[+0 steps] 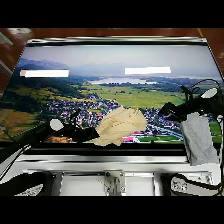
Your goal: Fold the shirts.
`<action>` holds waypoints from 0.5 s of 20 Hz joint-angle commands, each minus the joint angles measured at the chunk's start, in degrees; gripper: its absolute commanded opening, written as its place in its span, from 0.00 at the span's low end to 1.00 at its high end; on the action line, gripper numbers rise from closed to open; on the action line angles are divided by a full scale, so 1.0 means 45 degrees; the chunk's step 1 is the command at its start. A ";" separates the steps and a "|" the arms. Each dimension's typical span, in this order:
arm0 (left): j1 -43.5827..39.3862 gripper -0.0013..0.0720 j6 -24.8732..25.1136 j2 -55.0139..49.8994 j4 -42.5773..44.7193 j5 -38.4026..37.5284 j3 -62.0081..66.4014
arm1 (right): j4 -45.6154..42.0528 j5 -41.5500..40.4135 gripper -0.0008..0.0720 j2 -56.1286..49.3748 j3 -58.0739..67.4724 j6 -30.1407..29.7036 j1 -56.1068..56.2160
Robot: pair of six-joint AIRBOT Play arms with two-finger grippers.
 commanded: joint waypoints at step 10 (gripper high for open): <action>-0.0189 0.06 0.0889 -0.0874 -0.0355 0.1161 0.1345 | 0.0865 -0.1268 0.91 -0.2259 -0.0097 -0.0466 0.2545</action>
